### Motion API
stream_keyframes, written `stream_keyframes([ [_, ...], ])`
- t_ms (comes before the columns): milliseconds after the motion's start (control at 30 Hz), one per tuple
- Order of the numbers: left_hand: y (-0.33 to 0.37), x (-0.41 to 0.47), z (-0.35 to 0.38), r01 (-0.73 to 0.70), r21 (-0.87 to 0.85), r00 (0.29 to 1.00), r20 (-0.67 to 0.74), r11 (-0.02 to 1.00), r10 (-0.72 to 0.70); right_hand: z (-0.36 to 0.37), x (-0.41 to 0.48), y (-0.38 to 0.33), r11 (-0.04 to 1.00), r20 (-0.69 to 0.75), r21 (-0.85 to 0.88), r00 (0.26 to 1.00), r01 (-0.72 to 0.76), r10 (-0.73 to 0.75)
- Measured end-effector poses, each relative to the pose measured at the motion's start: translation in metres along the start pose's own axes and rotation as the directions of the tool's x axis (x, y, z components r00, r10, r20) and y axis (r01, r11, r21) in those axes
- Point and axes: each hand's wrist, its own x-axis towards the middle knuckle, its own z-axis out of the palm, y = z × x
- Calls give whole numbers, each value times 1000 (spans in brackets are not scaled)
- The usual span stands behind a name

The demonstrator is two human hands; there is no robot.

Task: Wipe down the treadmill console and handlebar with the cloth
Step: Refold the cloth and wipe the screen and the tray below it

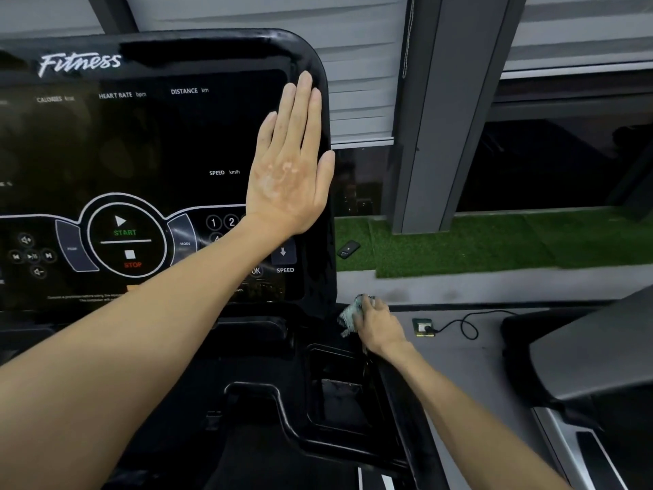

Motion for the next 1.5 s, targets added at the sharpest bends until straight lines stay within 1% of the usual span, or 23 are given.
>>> stream_keyframes([
  [67,-1,0,0,-4,-2,1000,1,1000,4,-5,21,-3,1000,71,-25,997,0,2],
  [133,-2,1,-1,-12,-6,1000,-4,1000,12,-8,27,-3,1000,86,-13,996,10,-9],
  [267,-2,1,-1,-7,-13,1000,-12,1000,7,-4,-12,5,994,-51,52,994,101,-98],
  [333,-2,-1,-1,-2,-2,1000,-10,1000,2,3,-45,13,989,-86,63,988,133,-127],
  [400,-1,-1,0,1,1,1000,-11,1000,-1,12,-79,19,987,-106,87,986,136,-126],
  [467,0,-1,0,3,3,1000,-10,1000,-3,21,-106,23,990,-147,67,983,124,-113],
  [533,1,-1,1,6,0,1000,-16,1000,-6,24,-111,24,992,-182,43,978,116,-106],
  [633,0,0,1,6,-7,1000,-12,1000,-6,19,-78,18,994,-152,31,983,106,-100],
  [733,0,0,-1,5,-4,1000,-10,1000,-5,10,-19,8,998,-104,28,993,58,-54],
  [867,-1,-1,-2,-2,-6,1000,-3,1000,2,-1,29,-4,999,62,36,998,-13,10],
  [933,-1,0,-2,-8,-8,1000,-4,1000,8,-3,30,-5,1000,47,31,999,-3,1],
  [1067,-2,-1,-2,-7,-14,1000,-4,1000,7,4,-10,2,996,-85,46,994,76,-72],
  [1133,-2,-2,-3,-7,-24,1000,1,1000,7,9,-41,8,993,-122,56,988,102,-94],
  [1233,-1,-2,-3,-11,-21,1000,5,1000,11,21,-91,19,994,-125,66,989,87,-78],
  [1333,2,-5,-6,6,-43,1000,18,999,-5,30,-126,26,997,-111,62,993,39,-32],
  [1367,4,-10,-6,-11,-57,1000,24,998,13,31,-130,26,999,-104,45,994,24,-19],
  [1400,9,-20,-5,-58,-63,998,37,996,60,30,-129,26,1000,-94,22,995,14,-12],
  [1500,20,-62,6,-238,-46,962,129,970,242,23,-105,20,1000,-133,-1,991,-3,2],
])
